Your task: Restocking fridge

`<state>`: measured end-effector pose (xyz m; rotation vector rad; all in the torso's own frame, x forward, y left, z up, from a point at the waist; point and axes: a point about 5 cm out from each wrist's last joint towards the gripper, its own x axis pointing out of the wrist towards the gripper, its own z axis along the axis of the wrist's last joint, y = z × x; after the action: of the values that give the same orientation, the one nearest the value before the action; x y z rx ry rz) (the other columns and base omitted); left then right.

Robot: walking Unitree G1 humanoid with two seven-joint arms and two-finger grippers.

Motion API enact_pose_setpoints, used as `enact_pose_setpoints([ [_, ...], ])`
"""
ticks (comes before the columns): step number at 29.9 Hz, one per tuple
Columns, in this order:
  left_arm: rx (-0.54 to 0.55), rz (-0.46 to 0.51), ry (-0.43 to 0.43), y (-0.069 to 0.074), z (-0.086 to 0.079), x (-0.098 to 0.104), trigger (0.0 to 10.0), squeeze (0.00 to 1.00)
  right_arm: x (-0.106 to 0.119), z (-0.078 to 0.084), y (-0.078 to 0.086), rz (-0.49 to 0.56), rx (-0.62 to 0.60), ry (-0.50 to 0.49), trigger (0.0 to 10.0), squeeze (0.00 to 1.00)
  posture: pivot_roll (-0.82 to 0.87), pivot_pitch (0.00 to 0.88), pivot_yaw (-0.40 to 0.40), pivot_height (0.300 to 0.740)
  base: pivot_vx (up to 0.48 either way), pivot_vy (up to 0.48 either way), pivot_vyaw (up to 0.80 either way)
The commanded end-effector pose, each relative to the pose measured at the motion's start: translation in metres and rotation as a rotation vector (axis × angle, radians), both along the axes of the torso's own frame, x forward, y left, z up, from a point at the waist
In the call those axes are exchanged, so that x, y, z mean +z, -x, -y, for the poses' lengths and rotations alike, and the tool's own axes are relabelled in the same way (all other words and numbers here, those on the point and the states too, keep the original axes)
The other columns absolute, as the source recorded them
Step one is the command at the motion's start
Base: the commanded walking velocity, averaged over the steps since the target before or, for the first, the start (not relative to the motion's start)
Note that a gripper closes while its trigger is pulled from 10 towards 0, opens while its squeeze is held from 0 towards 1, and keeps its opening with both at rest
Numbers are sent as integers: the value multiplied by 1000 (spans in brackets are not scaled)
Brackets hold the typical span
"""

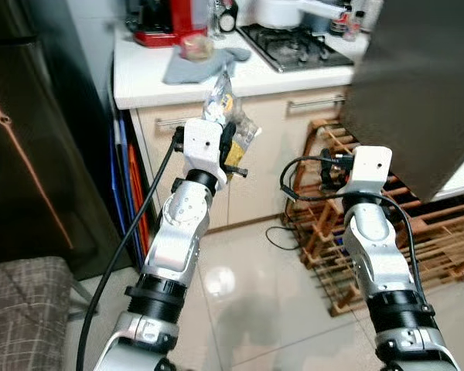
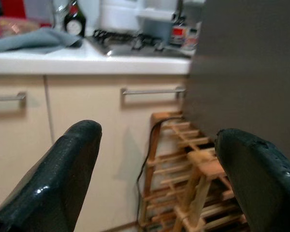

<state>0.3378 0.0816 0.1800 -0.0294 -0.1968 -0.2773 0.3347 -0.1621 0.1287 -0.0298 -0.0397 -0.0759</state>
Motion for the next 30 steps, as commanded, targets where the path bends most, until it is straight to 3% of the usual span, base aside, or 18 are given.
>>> enact_pose_setpoints([
  [1, 5, 48, 10, -3, -6, 15, 10000, 0, 5, -5, -2, 15, 27, 2, 10000, 0, -99, 0, 27, 740, 0, -480, 719],
  [13, -27, 36, -31, -2, 2, 8, 10000, 0, -3, 1, 3, -15, -11, 38, 10000, 0, -122, 0, 28, 740, 0, -480, 611],
  [22, -45, 35, -20, 0, 6, 5, 10000, 0, -4, 5, 6, -11, -18, 47, 10000, 0, -132, 0, 23, 740, 0, -480, 0],
  [30, -125, 58, 20, 5, 13, 10, 10000, 0, -5, 4, 7, -20, -10, 49, 10000, 0, -121, 0, 16, 740, 0, -480, 0],
])
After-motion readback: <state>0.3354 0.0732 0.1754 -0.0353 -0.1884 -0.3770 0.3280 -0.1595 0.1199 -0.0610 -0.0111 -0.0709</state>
